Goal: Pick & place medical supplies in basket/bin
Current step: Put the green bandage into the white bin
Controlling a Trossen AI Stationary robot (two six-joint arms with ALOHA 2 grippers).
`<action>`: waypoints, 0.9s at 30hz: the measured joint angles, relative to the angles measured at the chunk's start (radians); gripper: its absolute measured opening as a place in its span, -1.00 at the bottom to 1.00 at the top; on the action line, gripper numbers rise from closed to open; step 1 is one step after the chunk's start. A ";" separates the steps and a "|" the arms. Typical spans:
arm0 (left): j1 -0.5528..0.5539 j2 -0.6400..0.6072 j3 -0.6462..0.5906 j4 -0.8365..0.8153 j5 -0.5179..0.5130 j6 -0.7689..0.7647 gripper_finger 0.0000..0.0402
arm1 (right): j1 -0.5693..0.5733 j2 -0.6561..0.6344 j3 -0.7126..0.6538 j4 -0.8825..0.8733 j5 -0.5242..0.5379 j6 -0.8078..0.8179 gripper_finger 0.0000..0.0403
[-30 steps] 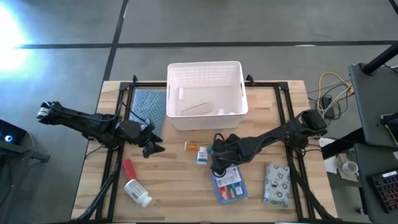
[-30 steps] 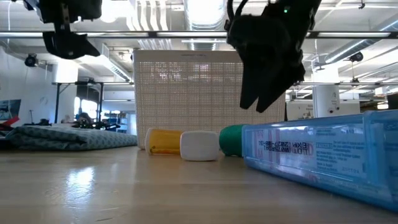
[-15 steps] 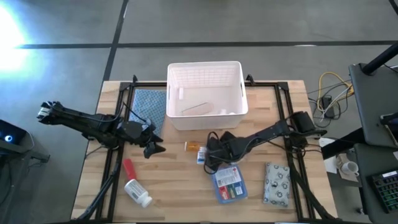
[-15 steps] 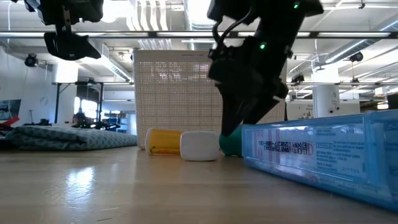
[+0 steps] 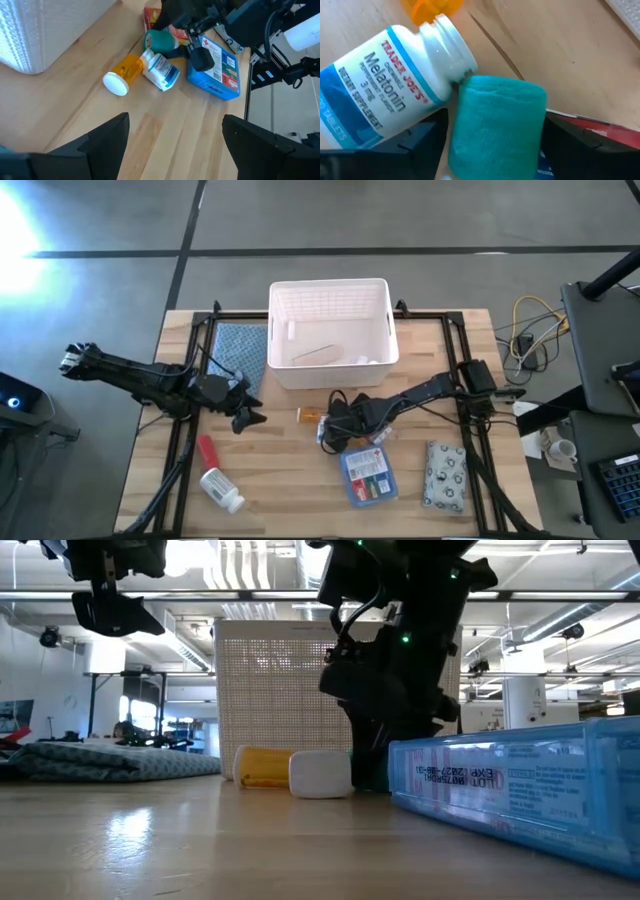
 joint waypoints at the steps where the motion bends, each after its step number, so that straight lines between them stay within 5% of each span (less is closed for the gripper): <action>1: 0.000 0.000 0.000 0.001 -0.001 0.000 0.48 | -0.001 -0.001 0.000 -0.001 -0.004 0.002 0.28; 10: 0.000 0.000 0.002 0.001 -0.001 0.000 0.48 | -0.002 -0.017 0.051 -0.005 -0.004 -0.026 -0.37; 15: 0.000 0.000 0.002 0.001 -0.001 0.000 0.48 | -0.002 -0.107 0.084 -0.011 0.100 -0.049 -0.59; 21: 0.000 0.000 0.002 0.001 -0.001 0.000 0.48 | -0.002 -0.282 0.164 0.016 0.322 -0.123 -0.58; 27: 0.000 0.000 0.002 0.000 0.000 0.000 0.48 | -0.052 -0.399 0.246 0.168 0.627 -0.443 -0.38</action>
